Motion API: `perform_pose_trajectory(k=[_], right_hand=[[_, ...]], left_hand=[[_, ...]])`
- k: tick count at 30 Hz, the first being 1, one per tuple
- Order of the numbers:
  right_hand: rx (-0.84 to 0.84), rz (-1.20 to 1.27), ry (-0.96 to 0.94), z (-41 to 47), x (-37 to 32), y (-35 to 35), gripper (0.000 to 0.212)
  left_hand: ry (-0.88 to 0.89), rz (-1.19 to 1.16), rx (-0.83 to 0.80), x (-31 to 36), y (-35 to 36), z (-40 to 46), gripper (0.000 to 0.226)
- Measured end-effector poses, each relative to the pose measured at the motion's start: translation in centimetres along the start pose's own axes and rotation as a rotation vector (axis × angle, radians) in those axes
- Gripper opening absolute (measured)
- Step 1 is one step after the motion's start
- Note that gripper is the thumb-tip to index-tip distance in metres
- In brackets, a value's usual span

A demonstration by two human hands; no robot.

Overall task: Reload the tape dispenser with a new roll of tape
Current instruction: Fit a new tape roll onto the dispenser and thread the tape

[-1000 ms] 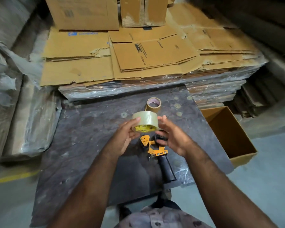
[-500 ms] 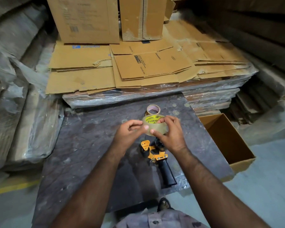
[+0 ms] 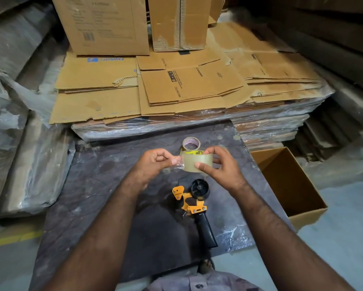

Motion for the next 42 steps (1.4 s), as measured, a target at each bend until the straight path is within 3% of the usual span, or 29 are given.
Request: perform_pose_trajectory(k=[9, 12, 14, 19, 23, 27, 32, 42], right_hand=[[-0.027, -0.162, 0.143, 2.7, 0.8, -1.4, 0.054], [-0.116, -0.108, 0.181, 2.9, 2.4, -1.6, 0.051], [-0.241, -0.153, 0.216, 4.6, 6.6, -0.7, 0.055], [-0.284, -0.309, 0.063, 4.9, 7.5, 0.4, 0.07], [-0.319, -0.367, -0.09, 4.5, 6.9, 2.1, 0.078], [-0.338, -0.399, -0.112, 4.3, 7.9, 3.0, 0.076], [-0.407, -0.453, -0.09, 5.1, 10.4, 2.9, 0.082], [-0.52, -0.541, -0.069, 5.7, 12.5, 3.2, 0.107]], left_hand=[[-0.042, 0.031, -0.147, 0.4, 2.7, 2.1, 0.048], [-0.11, 0.066, -0.172, -0.8, 2.9, 1.2, 0.02], [-0.211, 0.029, -0.13, -5.0, 4.2, 0.4, 0.008], [-0.249, -0.038, -0.009, -6.9, 4.8, -1.4, 0.046], [-0.245, 0.246, -0.129, -8.1, 6.5, -1.2, 0.09], [-0.197, 0.52, -0.173, -8.8, 8.4, -1.0, 0.104], [-0.138, 0.861, -0.089, -9.6, 9.3, -0.9, 0.088], [-0.186, 0.921, -0.091, -11.3, 9.7, -1.3, 0.088]])
Point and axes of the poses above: each hand's wrist, its own z-axis towards the middle knuckle, its own y-axis out of the palm, x = y × z, the point moved 6 cm from there along z, towards the middle knuckle, and after that the axes turned 14 degrees about y, right-handed, at the moved point
